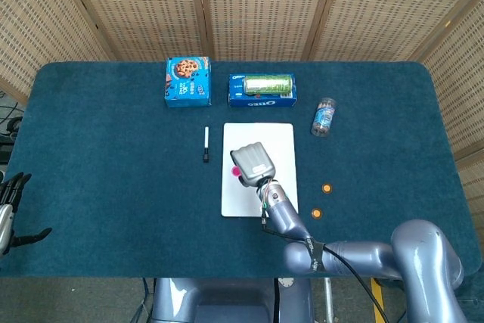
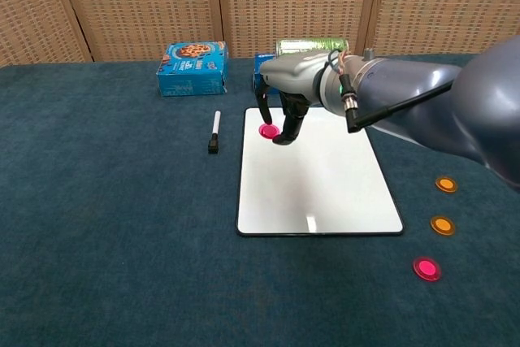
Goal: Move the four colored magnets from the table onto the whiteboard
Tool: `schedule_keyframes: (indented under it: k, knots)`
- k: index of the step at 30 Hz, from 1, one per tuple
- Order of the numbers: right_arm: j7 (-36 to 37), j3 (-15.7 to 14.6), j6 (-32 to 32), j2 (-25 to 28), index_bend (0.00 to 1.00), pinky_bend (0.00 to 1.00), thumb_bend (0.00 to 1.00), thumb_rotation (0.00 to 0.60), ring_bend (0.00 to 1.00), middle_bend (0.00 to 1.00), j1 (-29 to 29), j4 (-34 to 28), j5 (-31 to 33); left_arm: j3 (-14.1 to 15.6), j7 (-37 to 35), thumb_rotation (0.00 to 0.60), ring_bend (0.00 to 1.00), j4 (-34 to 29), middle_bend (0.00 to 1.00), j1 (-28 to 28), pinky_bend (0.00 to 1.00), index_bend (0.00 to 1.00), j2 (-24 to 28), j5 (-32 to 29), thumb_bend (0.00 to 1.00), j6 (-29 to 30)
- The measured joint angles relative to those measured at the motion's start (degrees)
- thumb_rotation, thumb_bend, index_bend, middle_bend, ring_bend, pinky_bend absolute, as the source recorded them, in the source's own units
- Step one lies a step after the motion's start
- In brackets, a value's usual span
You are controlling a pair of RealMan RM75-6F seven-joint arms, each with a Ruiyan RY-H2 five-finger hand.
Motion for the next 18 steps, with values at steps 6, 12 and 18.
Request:
schedule_keyframes:
  k: [6,12,18]
  knots:
    - [0.27,-0.37,0.44,-0.83,0.43,1.00,0.28,0.600,1.00,1.00,0.08,0.76,-0.77,0.05,0.19,0.600,0.00,-0.11,0.00,-0.06,0.00,0.00,-0.03,-0.02,0.00,-0.05]
    - [0.68,-0.32,0.51,-0.45,0.30,1.00,0.13,0.600,1.00,1.00,-0.12,0.59,-1.02,0.11,0.37,0.600,0.00,-0.18,0.00,-0.03,0.00,0.00,-0.08,-0.09,0.00,-0.01]
    - [1.87,-0.80,1.10,1.28,0.30,1.00,0.17,0.600,1.00,1.00,-1.30,-1.07,-3.00,0.22,0.37,0.600,0.00,-0.25,0.00,-0.14,0.00,0.00,-0.07,0.05,0.00,-0.18]
